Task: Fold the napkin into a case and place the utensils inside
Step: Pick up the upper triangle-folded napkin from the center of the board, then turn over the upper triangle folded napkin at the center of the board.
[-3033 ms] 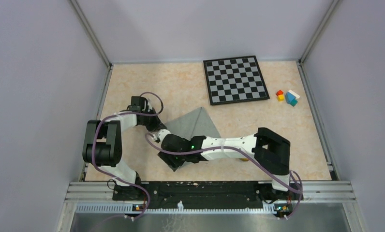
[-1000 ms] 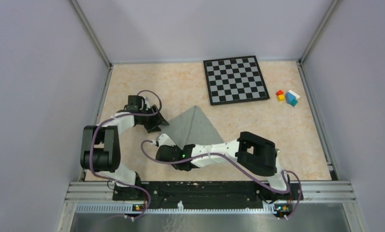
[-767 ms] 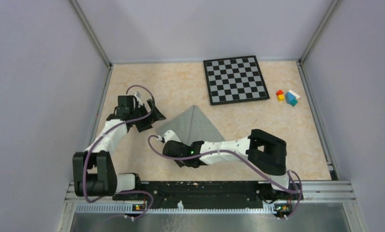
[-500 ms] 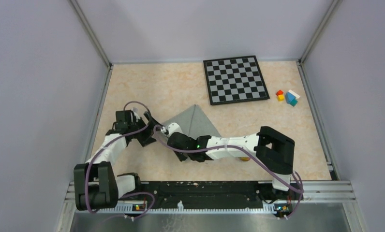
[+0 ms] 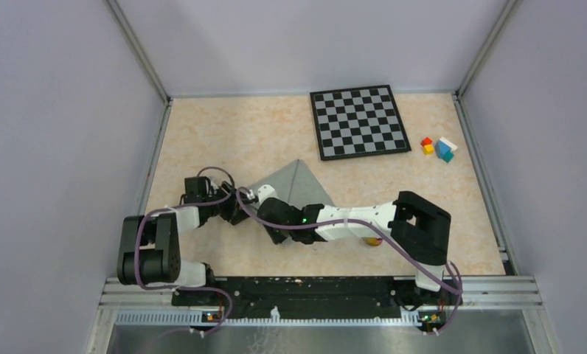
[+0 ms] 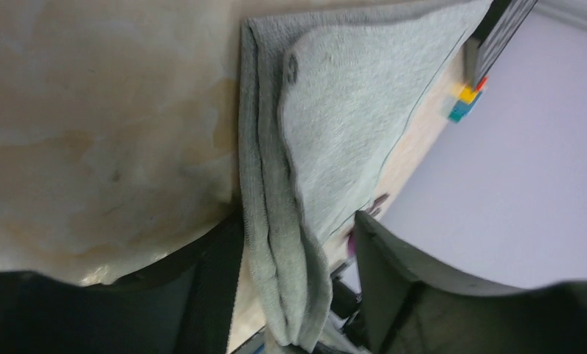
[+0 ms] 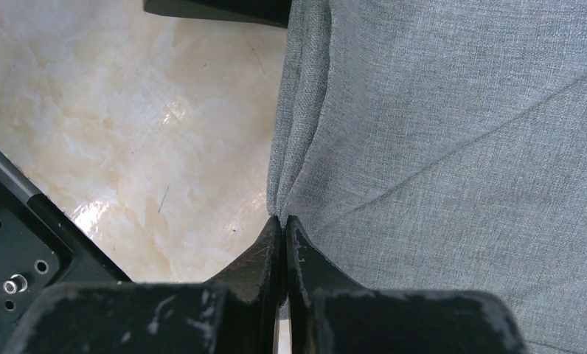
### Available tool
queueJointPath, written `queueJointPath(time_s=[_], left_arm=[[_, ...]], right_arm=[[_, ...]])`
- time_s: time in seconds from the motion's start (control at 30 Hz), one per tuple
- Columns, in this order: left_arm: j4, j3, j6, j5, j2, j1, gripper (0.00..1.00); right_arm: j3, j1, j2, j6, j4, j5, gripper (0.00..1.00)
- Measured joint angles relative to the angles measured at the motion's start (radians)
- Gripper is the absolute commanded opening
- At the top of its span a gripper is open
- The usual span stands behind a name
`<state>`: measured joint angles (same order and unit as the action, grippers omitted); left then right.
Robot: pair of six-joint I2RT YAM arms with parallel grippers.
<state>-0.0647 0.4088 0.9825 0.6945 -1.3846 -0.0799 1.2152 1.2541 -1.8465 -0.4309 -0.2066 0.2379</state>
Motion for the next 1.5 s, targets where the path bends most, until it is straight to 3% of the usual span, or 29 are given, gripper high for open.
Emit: queueJointPath(time_s=[0.13, 0.23, 0.37, 0.5, 0.73, 0.83, 0.97, 1.1, 1.23, 1.37, 1.5], left_arm=[[-0.05, 0.001, 0.018, -0.005, -0.053, 0.0, 0.4], [-0.039, 0.005, -0.002, -0.033, -0.058, -0.008, 0.16], [0.054, 0.038, -0.064, -0.063, -0.023, -0.048, 0.0], [0.285, 0.124, -0.167, -0.09, 0.09, -0.124, 0.0], [0.793, 0.42, -0.35, -0.256, 0.376, -0.396, 0.0], [0.967, 0.621, -0.406, -0.354, 0.433, -0.422, 0.0], [1.016, 0.73, -0.451, -0.378, 0.463, -0.411, 0.0], [1.0, 0.758, -0.467, -0.459, 0.328, -0.235, 0.0], [0.914, 0.758, -0.468, -0.494, 0.035, -0.045, 0.0], [0.793, 0.746, -0.454, -0.483, -0.257, 0.049, 0.0], [0.705, 0.76, -0.443, -0.471, -0.394, 0.137, 0.01]], right_arm=[[0.0, -0.001, 0.003, 0.001, 0.001, -0.005, 0.0], [0.0, -0.002, 0.006, 0.003, 0.002, -0.01, 0.0], [0.0, -0.003, 0.006, 0.014, 0.018, -0.042, 0.0], [0.026, -0.007, 0.003, 0.019, 0.069, -0.129, 0.0], [0.24, -0.007, -0.111, -0.106, 0.306, -0.434, 0.0], [0.274, -0.008, -0.145, -0.23, 0.467, -0.56, 0.0], [0.224, -0.042, -0.146, -0.417, 0.724, -0.69, 0.0], [0.091, -0.118, -0.174, -0.586, 0.941, -0.769, 0.0], [-0.027, -0.211, -0.284, -0.716, 1.116, -0.823, 0.0], [-0.149, -0.312, -0.361, -0.746, 1.164, -0.861, 0.0], [-0.234, -0.4, -0.367, -0.683, 1.132, -0.907, 0.01]])
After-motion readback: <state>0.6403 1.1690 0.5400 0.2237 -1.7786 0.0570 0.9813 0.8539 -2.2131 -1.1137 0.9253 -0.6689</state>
